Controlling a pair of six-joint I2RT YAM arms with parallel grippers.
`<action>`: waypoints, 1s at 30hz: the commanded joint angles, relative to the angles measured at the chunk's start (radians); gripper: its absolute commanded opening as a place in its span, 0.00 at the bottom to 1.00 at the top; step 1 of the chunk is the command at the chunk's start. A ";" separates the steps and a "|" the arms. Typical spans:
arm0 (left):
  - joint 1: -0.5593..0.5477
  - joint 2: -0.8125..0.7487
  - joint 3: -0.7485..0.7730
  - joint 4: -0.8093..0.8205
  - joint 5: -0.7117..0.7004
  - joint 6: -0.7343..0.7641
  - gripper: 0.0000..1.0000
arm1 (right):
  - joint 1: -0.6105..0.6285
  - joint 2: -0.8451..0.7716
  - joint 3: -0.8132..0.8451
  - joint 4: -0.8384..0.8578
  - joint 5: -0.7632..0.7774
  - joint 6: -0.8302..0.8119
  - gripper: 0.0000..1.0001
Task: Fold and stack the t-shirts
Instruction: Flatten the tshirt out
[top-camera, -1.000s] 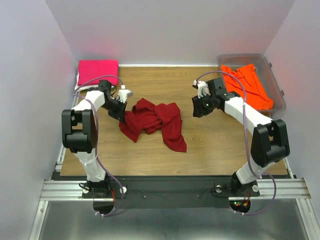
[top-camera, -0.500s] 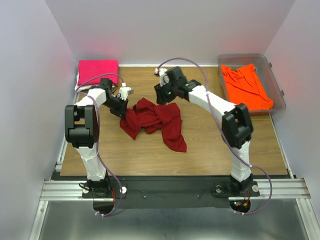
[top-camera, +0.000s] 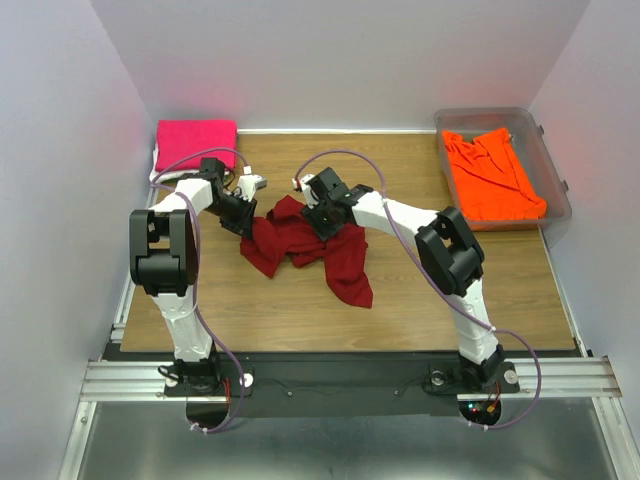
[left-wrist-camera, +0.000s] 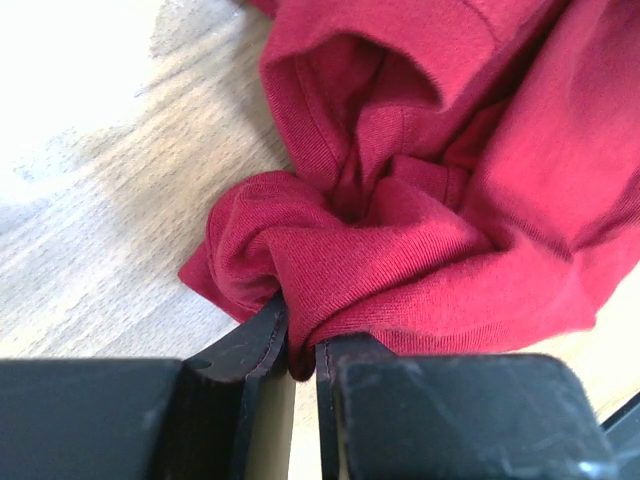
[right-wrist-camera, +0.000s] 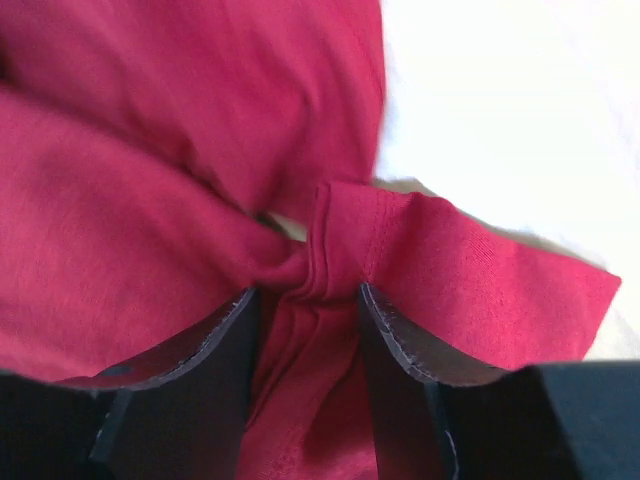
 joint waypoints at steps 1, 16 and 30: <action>0.012 -0.008 -0.022 0.013 -0.024 -0.001 0.20 | -0.010 -0.147 -0.088 -0.015 0.091 -0.041 0.49; 0.064 -0.105 -0.091 -0.078 -0.012 0.063 0.00 | -0.208 -0.533 -0.372 -0.019 -0.024 -0.029 0.01; -0.018 -0.597 -0.341 0.098 -0.052 -0.059 0.63 | -0.178 -0.478 -0.306 -0.010 -0.362 0.171 0.28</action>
